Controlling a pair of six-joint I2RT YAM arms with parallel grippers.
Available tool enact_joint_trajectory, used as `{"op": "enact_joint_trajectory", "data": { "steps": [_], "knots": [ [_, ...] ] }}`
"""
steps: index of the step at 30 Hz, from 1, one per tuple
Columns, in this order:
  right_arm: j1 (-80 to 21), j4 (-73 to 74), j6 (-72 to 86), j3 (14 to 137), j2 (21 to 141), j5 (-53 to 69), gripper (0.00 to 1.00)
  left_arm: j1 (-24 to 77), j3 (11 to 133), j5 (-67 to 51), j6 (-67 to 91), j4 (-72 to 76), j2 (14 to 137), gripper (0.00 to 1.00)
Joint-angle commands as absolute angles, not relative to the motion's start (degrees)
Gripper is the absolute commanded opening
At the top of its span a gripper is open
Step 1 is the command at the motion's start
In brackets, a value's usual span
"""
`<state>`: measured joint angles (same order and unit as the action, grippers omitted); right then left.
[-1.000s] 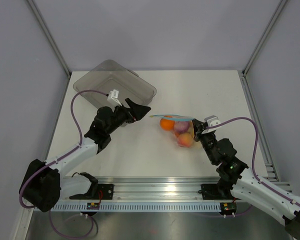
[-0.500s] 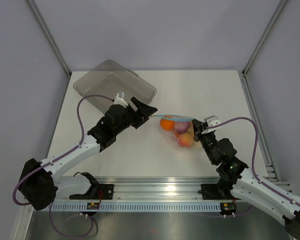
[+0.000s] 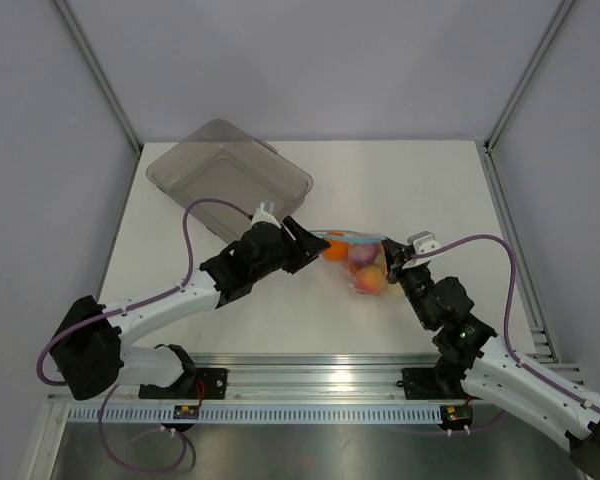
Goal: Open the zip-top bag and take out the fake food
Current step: Open the zipper of the food storage bag at the center of the board.
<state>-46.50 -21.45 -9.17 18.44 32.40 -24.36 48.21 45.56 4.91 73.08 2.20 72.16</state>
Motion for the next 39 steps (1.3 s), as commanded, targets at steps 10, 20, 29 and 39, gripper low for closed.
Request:
{"op": "enact_joint_trajectory", "data": {
  "steps": [10,20,29,39],
  "knots": [
    [-46.7,-25.8,-9.1,19.1,31.2,-22.4,0.00,49.4,51.7,10.0,74.4,5.0,77.3,0.56],
    [-46.7,-26.5,-9.4,19.3,32.9,-21.7,0.00,49.4,54.0,12.0,75.0,4.8,79.4,0.58],
    [-46.7,-26.5,-9.4,19.3,32.9,-21.2,0.00,49.4,56.9,11.3,75.5,3.0,82.8,0.52],
    [-46.7,-26.3,-9.3,19.4,32.9,-20.8,0.00,49.6,57.7,10.4,76.2,2.8,85.3,0.40]
  ]
}}
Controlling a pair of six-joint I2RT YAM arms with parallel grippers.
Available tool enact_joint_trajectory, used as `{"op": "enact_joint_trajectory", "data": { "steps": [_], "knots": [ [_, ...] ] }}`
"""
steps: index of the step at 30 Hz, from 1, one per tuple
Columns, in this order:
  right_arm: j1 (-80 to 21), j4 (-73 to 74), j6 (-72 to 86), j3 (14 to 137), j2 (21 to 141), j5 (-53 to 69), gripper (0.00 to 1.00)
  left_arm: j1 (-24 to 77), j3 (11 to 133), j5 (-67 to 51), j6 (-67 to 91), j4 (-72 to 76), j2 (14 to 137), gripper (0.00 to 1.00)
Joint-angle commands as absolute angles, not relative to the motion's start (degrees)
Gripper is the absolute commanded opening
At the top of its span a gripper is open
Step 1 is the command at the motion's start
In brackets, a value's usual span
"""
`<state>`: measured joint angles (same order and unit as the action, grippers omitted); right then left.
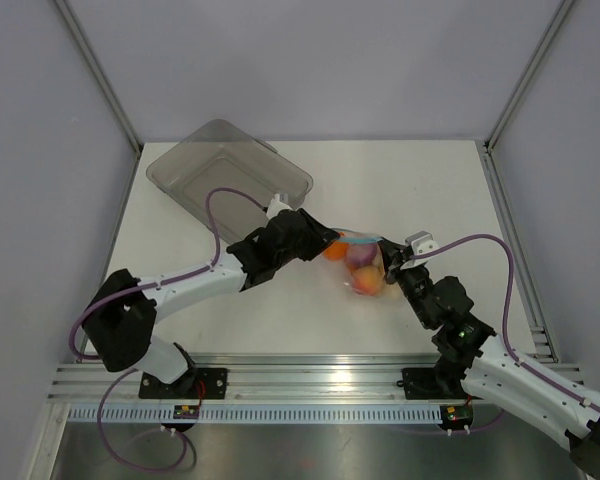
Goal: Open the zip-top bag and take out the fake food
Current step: Open the zipper of the food storage bag at the center of the board.
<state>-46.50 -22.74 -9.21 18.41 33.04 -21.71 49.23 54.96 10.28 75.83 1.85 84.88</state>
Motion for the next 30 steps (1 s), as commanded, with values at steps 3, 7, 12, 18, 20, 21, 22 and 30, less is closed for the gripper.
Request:
{"op": "enact_joint_trajectory", "data": {
  "steps": [3,7,12,18,20,21,22,30],
  "knots": [
    [-46.7,-26.3,-9.2,19.6,33.2,-20.7,0.00,49.7,58.4,9.8,75.8,3.0,86.2,0.26],
    [-46.7,-25.8,-9.5,19.7,33.2,-21.5,0.00,49.7,58.3,9.2,73.4,4.2,86.2,0.00],
    [-46.7,-26.6,-9.1,18.8,31.4,-22.2,0.09,49.7,56.5,10.5,72.5,4.0,82.9,0.00],
    [-46.7,-25.1,-7.9,19.9,30.2,-23.2,0.17,49.7,55.7,11.8,71.6,2.6,81.5,0.00],
    [-46.6,-24.0,-7.3,20.0,28.4,-22.9,0.19,49.7,55.2,12.4,71.2,2.5,80.9,0.00],
    [-46.8,-24.0,-7.1,20.0,27.6,-22.3,0.20,49.7,55.0,12.6,71.3,2.5,80.8,0.00],
    [-46.7,-23.8,-6.9,20.0,27.1,-21.8,0.24,49.7,54.8,12.7,71.0,2.5,80.3,0.00],
    [-46.7,-23.4,1.6,24.9,27.4,-22.4,0.60,49.7,52.1,14.4,69.3,3.0,77.3,0.00]
  ]
}}
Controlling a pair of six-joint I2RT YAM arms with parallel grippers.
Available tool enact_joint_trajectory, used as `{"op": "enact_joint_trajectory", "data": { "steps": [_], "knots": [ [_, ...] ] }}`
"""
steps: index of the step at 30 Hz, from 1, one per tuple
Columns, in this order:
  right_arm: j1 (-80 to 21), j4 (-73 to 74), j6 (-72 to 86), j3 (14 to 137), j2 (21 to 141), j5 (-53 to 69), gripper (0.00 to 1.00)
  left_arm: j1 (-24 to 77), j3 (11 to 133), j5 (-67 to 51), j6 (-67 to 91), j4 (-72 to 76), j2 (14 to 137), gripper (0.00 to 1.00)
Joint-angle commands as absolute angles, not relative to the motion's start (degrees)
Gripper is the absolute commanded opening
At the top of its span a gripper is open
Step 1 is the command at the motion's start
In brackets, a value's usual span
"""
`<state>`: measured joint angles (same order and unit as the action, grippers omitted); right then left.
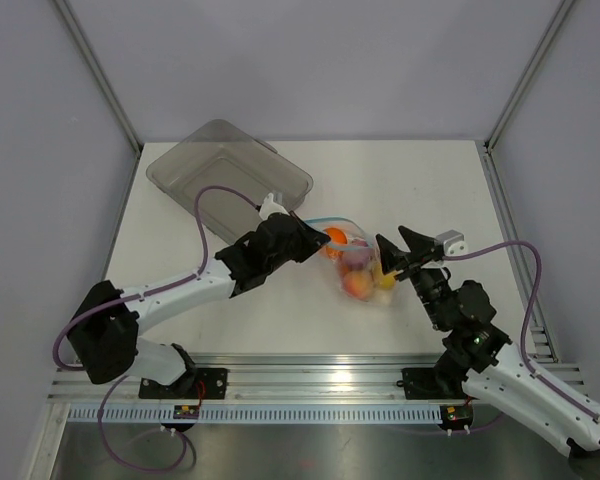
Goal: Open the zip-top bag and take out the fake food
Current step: Open the zipper of the food storage bag at the center of the board.
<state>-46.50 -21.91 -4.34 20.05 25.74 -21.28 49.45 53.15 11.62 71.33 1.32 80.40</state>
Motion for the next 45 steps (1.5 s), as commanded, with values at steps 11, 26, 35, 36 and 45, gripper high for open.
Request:
{"op": "enact_joint_trajectory", "data": {
  "steps": [11,26,35,36,45],
  "knots": [
    [-46.7,7.1,4.5,51.7,47.4,-15.8,0.72,49.7,50.1,14.2,67.4,4.8,75.6,0.00],
    [-46.7,23.6,4.0,62.4,60.1,-9.8,0.59,49.7,49.7,14.7,67.0,5.0,75.3,0.00],
    [-46.7,21.7,2.8,62.3,65.6,-9.0,0.55,49.7,49.7,13.3,66.4,5.8,75.3,0.00],
    [-46.7,21.9,2.8,62.5,66.1,-9.3,0.53,49.7,49.7,13.1,66.3,5.6,75.3,0.00],
    [-46.7,21.7,2.5,63.7,69.2,-16.7,0.42,49.7,51.7,12.3,66.3,1.2,74.5,0.00]
  ]
}}
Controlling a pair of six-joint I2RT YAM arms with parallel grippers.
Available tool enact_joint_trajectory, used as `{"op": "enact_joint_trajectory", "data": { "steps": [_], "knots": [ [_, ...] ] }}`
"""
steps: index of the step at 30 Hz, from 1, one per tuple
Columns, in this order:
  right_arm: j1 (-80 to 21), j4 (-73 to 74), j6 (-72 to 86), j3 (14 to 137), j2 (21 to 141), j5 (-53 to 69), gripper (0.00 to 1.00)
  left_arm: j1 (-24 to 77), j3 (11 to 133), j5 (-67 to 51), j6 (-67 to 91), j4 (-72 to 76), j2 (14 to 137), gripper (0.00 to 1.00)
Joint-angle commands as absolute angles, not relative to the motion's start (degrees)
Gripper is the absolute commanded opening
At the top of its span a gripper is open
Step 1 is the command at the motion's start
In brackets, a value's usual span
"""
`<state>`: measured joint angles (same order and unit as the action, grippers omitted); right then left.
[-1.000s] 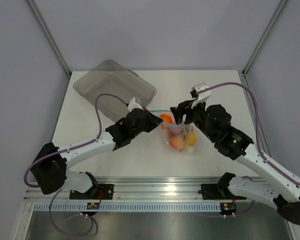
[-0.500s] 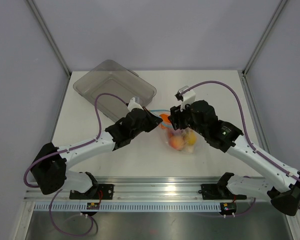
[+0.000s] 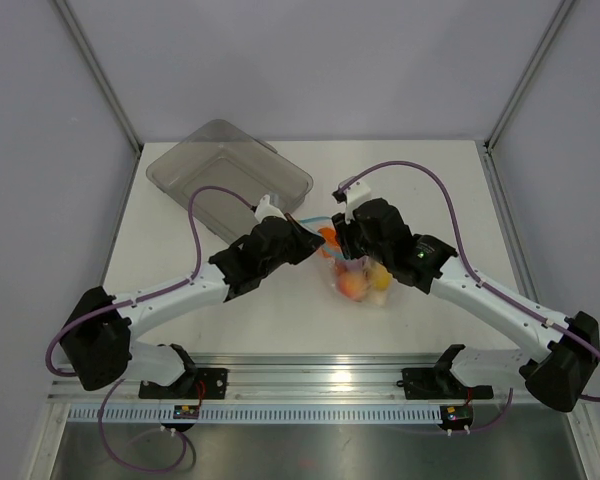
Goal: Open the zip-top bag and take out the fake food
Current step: Open the zipper of the food storage bag at the center of the board.
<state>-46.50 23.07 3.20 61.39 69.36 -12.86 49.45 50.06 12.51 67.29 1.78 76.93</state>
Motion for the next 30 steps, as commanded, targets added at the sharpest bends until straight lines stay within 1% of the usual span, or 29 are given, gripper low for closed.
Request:
{"op": "enact_joint_trajectory", "data": {
  "steps": [1,3,5,8,12,14,18,19,23,26,29,30],
  "knots": [
    [-46.8,21.7,2.4,63.8,69.3,-17.7,0.39,49.7,52.0,12.0,66.2,0.8,74.8,0.00],
    [-46.7,21.5,2.7,63.9,69.5,-19.5,0.35,49.7,53.3,11.1,66.4,-1.5,75.0,0.00],
    [-46.7,20.6,3.2,63.6,69.4,-23.5,0.27,49.7,54.5,10.3,66.8,-5.0,75.2,0.00],
    [-46.7,19.2,4.1,63.0,68.8,-28.2,0.20,49.7,56.7,9.6,66.1,-8.6,75.3,0.00],
    [-46.7,15.7,5.0,60.3,65.4,-31.6,0.13,49.7,58.4,9.8,64.3,-11.3,74.0,0.01],
    [-46.7,13.1,5.0,59.1,64.0,-32.2,0.12,49.7,59.0,9.0,63.5,-11.4,73.2,0.01],
    [-46.7,9.5,4.6,56.2,61.5,-36.5,0.01,49.7,60.9,7.7,63.7,-10.9,73.9,0.01],
    [-46.7,9.0,4.8,55.8,61.3,-39.7,0.00,49.7,62.0,7.1,63.8,-11.3,75.0,0.01],
    [-46.6,6.0,4.0,53.7,60.2,-42.0,0.00,50.4,71.6,6.4,63.5,-15.3,81.8,0.00],
    [-46.4,3.5,3.3,51.9,59.0,-43.5,0.00,50.6,75.4,6.6,62.8,-16.5,87.3,0.00],
    [-44.7,3.7,2.9,51.9,58.6,-45.6,0.00,50.6,78.3,6.9,62.2,-15.1,90.9,0.00],
    [-42.6,4.0,2.9,52.1,58.3,-45.9,0.00,50.6,79.4,6.9,62.1,-14.4,91.6,0.00]
  ]
}}
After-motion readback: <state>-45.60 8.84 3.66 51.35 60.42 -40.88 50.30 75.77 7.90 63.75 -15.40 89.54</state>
